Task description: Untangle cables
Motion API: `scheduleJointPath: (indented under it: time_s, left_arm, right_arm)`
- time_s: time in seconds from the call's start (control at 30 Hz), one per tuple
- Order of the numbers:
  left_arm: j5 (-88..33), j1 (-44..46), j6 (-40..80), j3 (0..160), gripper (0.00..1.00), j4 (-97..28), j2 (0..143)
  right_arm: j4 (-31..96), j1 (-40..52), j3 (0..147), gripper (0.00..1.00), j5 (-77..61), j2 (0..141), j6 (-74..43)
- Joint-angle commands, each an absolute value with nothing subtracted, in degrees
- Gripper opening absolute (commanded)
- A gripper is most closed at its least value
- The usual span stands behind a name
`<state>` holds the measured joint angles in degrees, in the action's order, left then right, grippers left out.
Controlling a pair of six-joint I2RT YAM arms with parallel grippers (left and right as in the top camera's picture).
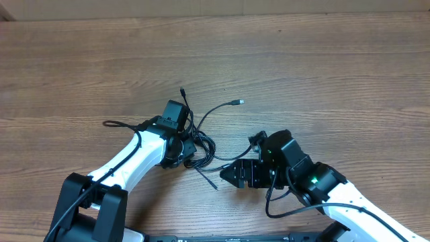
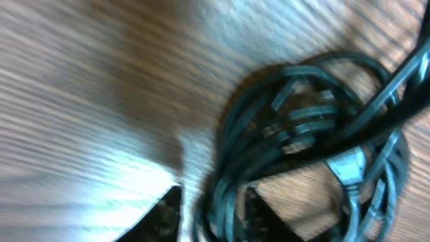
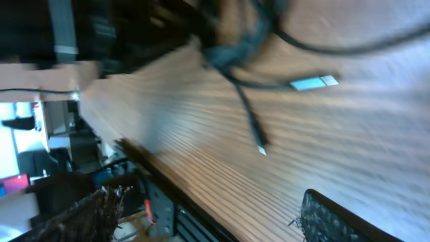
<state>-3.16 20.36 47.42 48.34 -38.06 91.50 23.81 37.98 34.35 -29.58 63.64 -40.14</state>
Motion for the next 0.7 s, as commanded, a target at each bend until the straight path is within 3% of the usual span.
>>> scheduleJointPath:
  time_s: [0.0,0.23,0.67]
  left_arm:
    - [4.0,20.3,42.3,47.9,0.25,-37.9,91.6]
    - [3.2,20.3,40.2,47.7,0.25,-35.0,91.6]
    - [-0.7,20.3,40.2,38.0,0.04,-25.8,92.3]
  right_arm:
    - [23.3,38.2,36.0,0.88,-28.5,62.0,-37.0]
    - [24.2,38.2,36.0,0.89,-28.1,61.9,-37.0]
    - [24.4,38.2,36.0,0.9,-28.1,61.9,-37.0]
